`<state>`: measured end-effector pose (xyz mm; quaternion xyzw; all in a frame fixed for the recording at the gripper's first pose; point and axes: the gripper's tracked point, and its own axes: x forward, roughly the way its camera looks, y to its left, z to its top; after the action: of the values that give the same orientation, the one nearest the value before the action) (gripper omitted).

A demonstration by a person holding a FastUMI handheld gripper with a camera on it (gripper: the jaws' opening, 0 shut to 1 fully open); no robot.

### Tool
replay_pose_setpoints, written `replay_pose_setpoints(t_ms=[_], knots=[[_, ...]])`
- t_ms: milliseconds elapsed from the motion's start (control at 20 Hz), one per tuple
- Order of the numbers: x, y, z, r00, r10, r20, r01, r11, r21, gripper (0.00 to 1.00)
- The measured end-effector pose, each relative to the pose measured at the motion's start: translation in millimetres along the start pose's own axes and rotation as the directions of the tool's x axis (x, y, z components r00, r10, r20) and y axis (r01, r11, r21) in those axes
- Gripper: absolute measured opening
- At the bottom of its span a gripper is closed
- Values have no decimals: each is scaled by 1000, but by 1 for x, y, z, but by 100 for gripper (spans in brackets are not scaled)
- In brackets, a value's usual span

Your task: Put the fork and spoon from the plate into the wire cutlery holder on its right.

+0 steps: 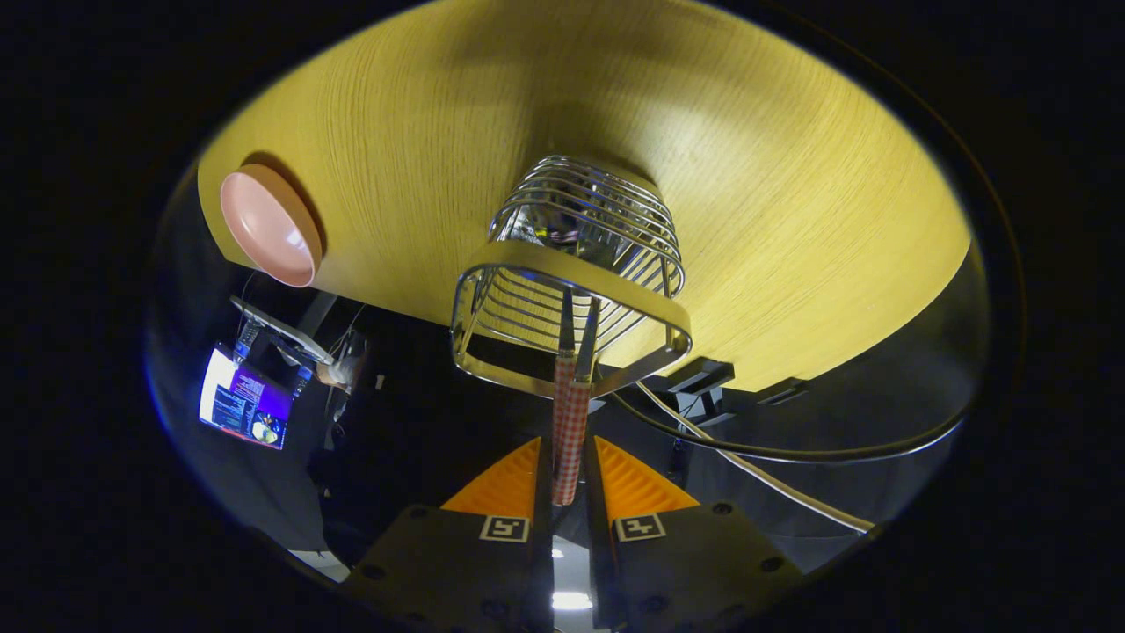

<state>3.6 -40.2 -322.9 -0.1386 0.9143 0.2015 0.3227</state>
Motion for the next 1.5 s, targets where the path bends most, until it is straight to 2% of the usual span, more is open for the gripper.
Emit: replay_pose_setpoints(t_ms=[50, 200, 350, 450, 500, 550, 600, 750, 900, 1100, 1300, 1400, 1500], knots=[[0, 1, -2, 1000, 6, 14, -6, 1000, -5, 23], [-6, 6, -5, 993, 39, 107, -37, 999, -18, 44], [-7, 7, -8, 972, 80, 221, -79, 997, -15, 47], [-11, 9, -11, 944, 111, 310, -112, 994, -17, 61], [-14, 10, -12, 920, 127, 370, -130, 991, -16, 74], [-16, 12, -12, 894, 141, 426, -148, 989, -17, 76], [-20, 14, -12, 858, 156, 490, -165, 986, -25, 76], [-36, 24, -12, 721, 176, 670, -202, 979, -39, 77], [-50, 33, -21, 566, 145, 811, -206, 978, -32, 100], [-68, 48, -42, 359, 96, 928, -228, 974, -13, 99], [-94, 46, -62, 167, 44, 985, -239, 971, -2, 100], [-111, 43, -70, 64, 17, 998, -220, 975, -2, 99], [-125, 40, -76, -48, -24, 999, -170, 985, 16, 100]])
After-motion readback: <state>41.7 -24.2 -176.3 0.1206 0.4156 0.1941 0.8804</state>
